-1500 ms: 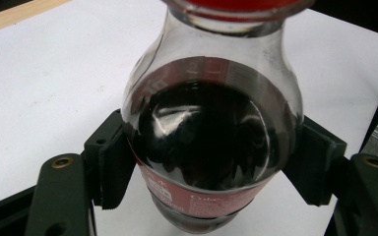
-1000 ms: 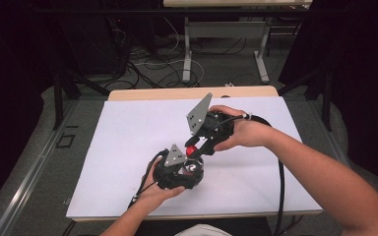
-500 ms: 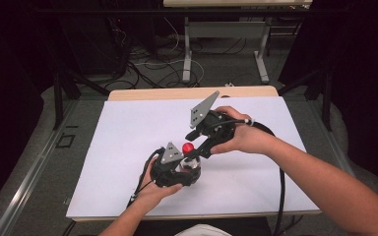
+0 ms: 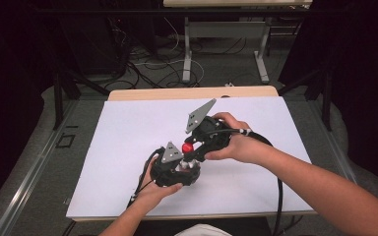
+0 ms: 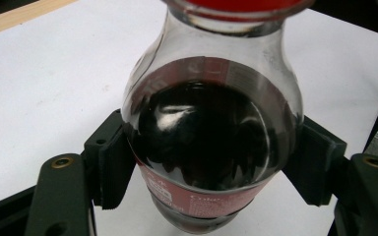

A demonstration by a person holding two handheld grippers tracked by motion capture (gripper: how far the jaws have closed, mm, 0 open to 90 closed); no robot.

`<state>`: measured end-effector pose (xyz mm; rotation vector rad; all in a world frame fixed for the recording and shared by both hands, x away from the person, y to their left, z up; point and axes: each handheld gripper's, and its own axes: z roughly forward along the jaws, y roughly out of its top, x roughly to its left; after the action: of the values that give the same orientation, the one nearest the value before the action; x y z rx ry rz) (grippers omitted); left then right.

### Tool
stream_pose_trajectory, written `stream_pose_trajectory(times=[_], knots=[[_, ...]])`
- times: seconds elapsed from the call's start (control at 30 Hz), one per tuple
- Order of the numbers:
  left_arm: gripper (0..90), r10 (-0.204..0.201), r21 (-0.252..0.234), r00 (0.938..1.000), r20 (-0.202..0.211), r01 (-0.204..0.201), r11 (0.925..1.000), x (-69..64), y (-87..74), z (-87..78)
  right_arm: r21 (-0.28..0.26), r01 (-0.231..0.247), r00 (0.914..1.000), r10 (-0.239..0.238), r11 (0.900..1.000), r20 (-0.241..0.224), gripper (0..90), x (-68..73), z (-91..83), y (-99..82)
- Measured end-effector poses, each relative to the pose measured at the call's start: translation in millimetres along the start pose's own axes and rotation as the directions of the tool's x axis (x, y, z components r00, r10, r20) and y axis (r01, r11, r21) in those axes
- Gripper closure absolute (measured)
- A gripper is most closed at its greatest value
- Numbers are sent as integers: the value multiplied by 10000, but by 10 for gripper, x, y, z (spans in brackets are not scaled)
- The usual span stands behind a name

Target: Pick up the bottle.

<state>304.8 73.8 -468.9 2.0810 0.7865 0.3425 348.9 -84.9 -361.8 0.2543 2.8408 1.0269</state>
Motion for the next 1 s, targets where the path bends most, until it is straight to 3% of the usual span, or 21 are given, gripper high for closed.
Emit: stream_pose_trajectory(times=[0.2,0.47,0.63,0.9,1.0], knots=[[299,73,31,10000,45,-74,10000,-9,1,2,176,398,9991,-401,9991,165,594,-2,13,33],[299,237,-105,9997,88,-236,9997,-13,6,2,239,997,9932,-980,9947,-635,606,-97,-12,54],[299,419,-158,9985,353,-414,9990,-26,3,6,181,1227,9865,-1199,9923,-1113,609,-144,-33,41],[299,684,-163,9954,670,-675,9976,-75,11,9,125,2174,9575,-2107,9760,-1969,611,-188,-80,13],[299,800,-82,9938,776,-796,9968,-90,11,9,39,2656,9388,-2577,9641,-2285,611,-212,-84,7]])
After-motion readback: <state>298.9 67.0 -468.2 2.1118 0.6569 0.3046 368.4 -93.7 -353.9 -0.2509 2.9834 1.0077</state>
